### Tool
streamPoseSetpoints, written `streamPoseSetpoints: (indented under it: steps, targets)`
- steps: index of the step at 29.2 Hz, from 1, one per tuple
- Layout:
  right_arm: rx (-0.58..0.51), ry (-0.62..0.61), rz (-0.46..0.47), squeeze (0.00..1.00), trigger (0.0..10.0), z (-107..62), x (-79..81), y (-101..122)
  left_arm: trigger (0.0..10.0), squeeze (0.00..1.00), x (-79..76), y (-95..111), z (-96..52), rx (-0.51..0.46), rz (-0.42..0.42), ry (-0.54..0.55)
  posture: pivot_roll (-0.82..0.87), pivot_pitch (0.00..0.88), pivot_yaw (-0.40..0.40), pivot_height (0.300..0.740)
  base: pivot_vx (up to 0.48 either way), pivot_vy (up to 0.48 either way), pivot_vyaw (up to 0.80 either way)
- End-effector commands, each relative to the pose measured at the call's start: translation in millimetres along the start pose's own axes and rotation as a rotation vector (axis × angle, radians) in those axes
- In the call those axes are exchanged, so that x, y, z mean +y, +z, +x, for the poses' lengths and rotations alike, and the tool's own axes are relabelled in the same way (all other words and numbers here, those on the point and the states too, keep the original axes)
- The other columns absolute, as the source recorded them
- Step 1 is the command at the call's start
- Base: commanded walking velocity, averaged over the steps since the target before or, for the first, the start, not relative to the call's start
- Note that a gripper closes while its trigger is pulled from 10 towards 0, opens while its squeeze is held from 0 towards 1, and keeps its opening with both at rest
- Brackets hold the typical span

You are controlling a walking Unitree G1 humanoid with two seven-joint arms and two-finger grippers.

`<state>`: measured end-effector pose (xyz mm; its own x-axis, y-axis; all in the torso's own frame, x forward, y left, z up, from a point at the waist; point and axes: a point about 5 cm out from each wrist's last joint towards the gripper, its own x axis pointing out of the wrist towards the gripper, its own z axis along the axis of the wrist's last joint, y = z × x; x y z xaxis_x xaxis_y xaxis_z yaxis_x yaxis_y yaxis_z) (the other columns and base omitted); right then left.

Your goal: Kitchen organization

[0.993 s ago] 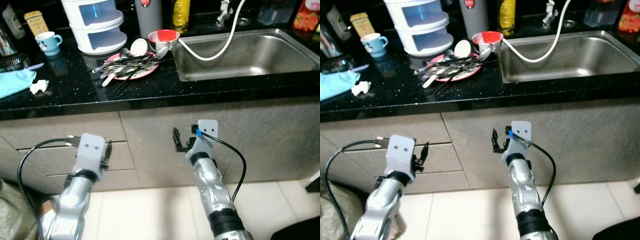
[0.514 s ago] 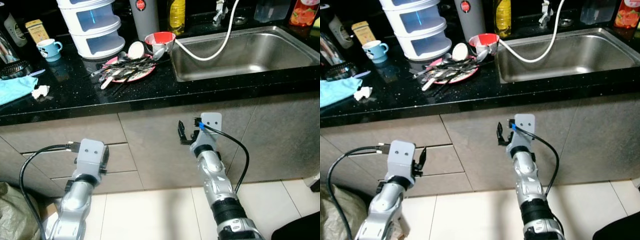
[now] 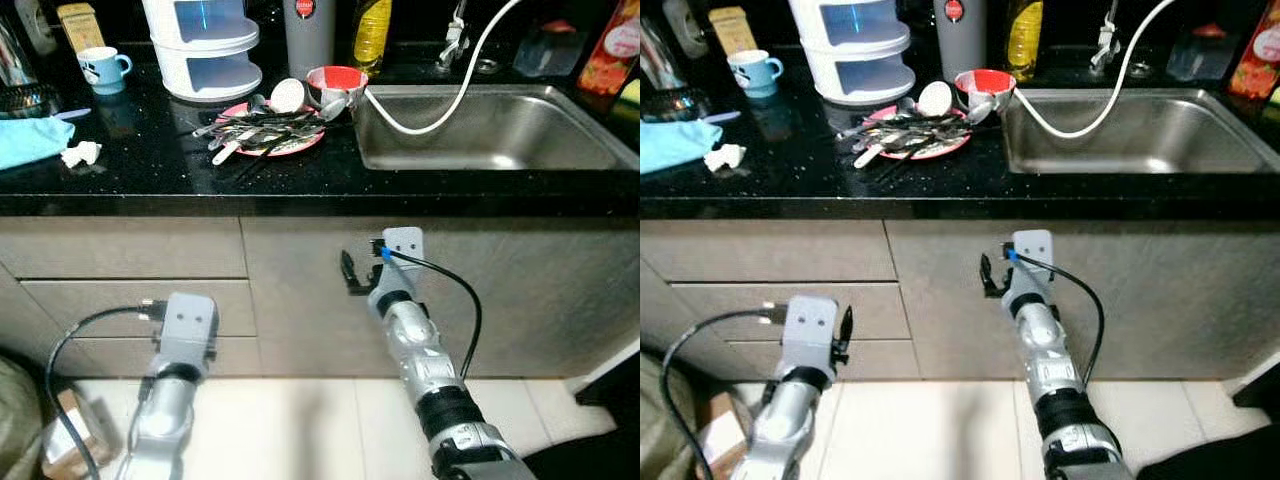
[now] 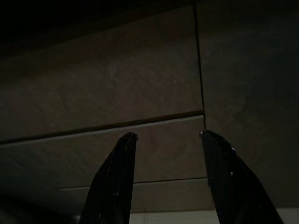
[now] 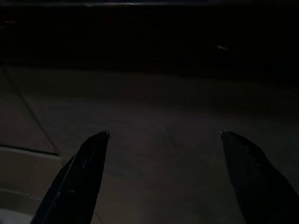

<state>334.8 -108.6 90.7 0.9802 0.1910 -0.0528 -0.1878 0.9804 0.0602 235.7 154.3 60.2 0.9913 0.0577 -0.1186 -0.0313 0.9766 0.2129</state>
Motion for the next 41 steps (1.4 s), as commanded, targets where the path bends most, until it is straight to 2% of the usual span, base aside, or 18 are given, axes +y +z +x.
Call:
streamPoseSetpoints:
  steps: [1, 4, 6, 10, 13, 15, 17, 21, 25, 28, 31, 35, 36, 37, 38, 39, 40, 41]
  targets:
    - [0.015, 0.011, 0.011, 0.00, 10.0, 1.0, 1.3, -2, 10.0, 0.00, -3.2, -2, -0.7, -0.001, 0.003, 0.010, 0.22, 0.000, -0.044, 0.740, 0.000, 0.000, 0.00]
    - [0.025, 0.007, 0.018, 0.00, 10.0, 4.0, -0.2, -2, 10.0, 0.00, -4.1, -2, -1.5, 0.005, -0.019, 0.024, 0.22, 0.000, -0.050, 0.740, 0.000, 0.000, 0.00]
    - [-0.006, 0.006, 0.017, 0.00, 10.0, 6.6, 1.2, 6, 10.0, 0.00, 4.6, -4, -3.3, 0.028, -0.081, 0.065, 0.21, 0.000, -0.036, 0.740, 0.000, 0.000, 0.00]
    - [0.013, -0.003, 0.039, 0.00, 10.0, 6.6, -2.4, 1, 10.0, 0.00, 8.2, -3, -2.3, 0.022, -0.066, 0.073, 0.27, 0.000, -0.042, 0.740, 0.000, 0.000, 0.00]
    - [0.019, 0.028, 0.034, 0.00, 10.0, 7.3, 4.5, -1, 10.0, 0.00, 13.1, -2, -3.4, 0.021, -0.105, 0.095, 0.29, 0.000, -0.037, 0.740, 0.000, 0.000, 0.00]
    - [0.002, 0.053, 0.044, 0.00, 10.0, 10.0, 14.9, 2, 10.0, 0.00, 14.3, 0, -2.2, 0.006, -0.072, 0.089, 0.33, 0.000, -0.026, 0.740, 0.000, 0.000, 0.00]
    - [-0.011, 0.056, 0.039, 0.00, 10.0, 11.4, 24.1, 4, 10.0, 0.00, 17.0, 0, -1.2, 0.001, -0.050, 0.079, 0.29, 0.000, -0.022, 0.740, 0.000, 0.000, 0.00]
    - [-0.038, 0.039, 0.042, 0.00, 10.0, 11.5, 30.7, 10, 10.0, 0.00, 21.6, 1, 0.7, -0.001, -0.055, 0.069, 0.28, 0.000, -0.031, 0.740, 0.000, 0.000, 0.00]
    - [-0.123, 0.050, 0.023, 0.00, 10.0, 7.3, 29.0, 27, 10.0, 0.00, 31.7, 43, 11.8, -0.121, -0.074, 0.072, 0.28, 0.000, -0.009, 0.740, 0.000, 0.000, 0.00]
    - [-0.139, -0.003, 0.061, 0.00, 10.0, 7.9, 23.5, 33, 10.0, 0.00, 35.0, 55, 14.1, -0.143, -0.085, 0.039, 0.27, 0.000, 0.017, 0.740, 0.000, 0.000, 0.00]
    - [-0.145, -0.021, 0.079, 0.00, 10.0, 8.0, 22.4, 36, 10.0, 0.00, 35.3, 56, 14.6, -0.143, -0.084, 0.025, 0.27, 0.000, 0.017, 0.740, 0.000, 0.000, 0.00]
    - [-0.117, -0.088, 0.100, 0.00, 10.0, 1.1, 20.3, 24, 10.0, 0.00, 23.9, 36, 16.7, -0.082, -0.057, 0.017, 0.26, 0.000, 0.033, 0.740, 0.000, 0.000, 0.00]
    - [-0.108, -0.090, 0.118, 0.00, 10.0, -1.9, 24.3, 22, 10.0, 0.00, 19.7, 32, 14.7, -0.072, -0.040, 0.003, 0.26, 0.009, 0.025, 0.740, 0.000, 0.000, 0.00]
    - [-0.121, -0.055, 0.095, 0.00, 10.0, -5.4, 31.5, 22, 10.0, 0.00, 17.6, 27, 11.9, -0.064, 0.007, -0.016, 0.25, 0.003, 0.024, 0.740, 0.000, 0.000, 0.00]
    - [-0.133, -0.026, 0.077, 0.00, 10.0, -7.6, 36.7, 23, 10.0, 0.00, 16.9, 24, 10.1, -0.061, 0.041, -0.032, 0.25, 0.000, 0.025, 0.740, 0.000, 0.000, 0.00]
    - [-0.133, -0.026, 0.077, 0.00, 10.0, -7.6, 36.7, 23, 10.0, 0.00, 16.9, 24, 10.1, -0.061, 0.041, -0.032, 0.25, 0.000, 0.025, 0.740, 0.000, 0.000, 0.00]
    - [-0.132, -0.019, 0.080, 0.00, 10.0, -7.9, 38.3, 23, 10.0, 0.00, 18.8, 23, 8.4, -0.063, 0.087, -0.037, 0.25, 0.000, 0.025, 0.740, 0.000, 0.000, 0.00]
    - [-0.123, -0.025, 0.091, 0.00, 10.0, -7.1, 37.8, 23, 10.0, 0.00, 22.5, 25, 7.0, -0.071, 0.099, -0.026, 0.25, 0.000, 0.023, 0.740, 0.000, 0.000, 0.00]
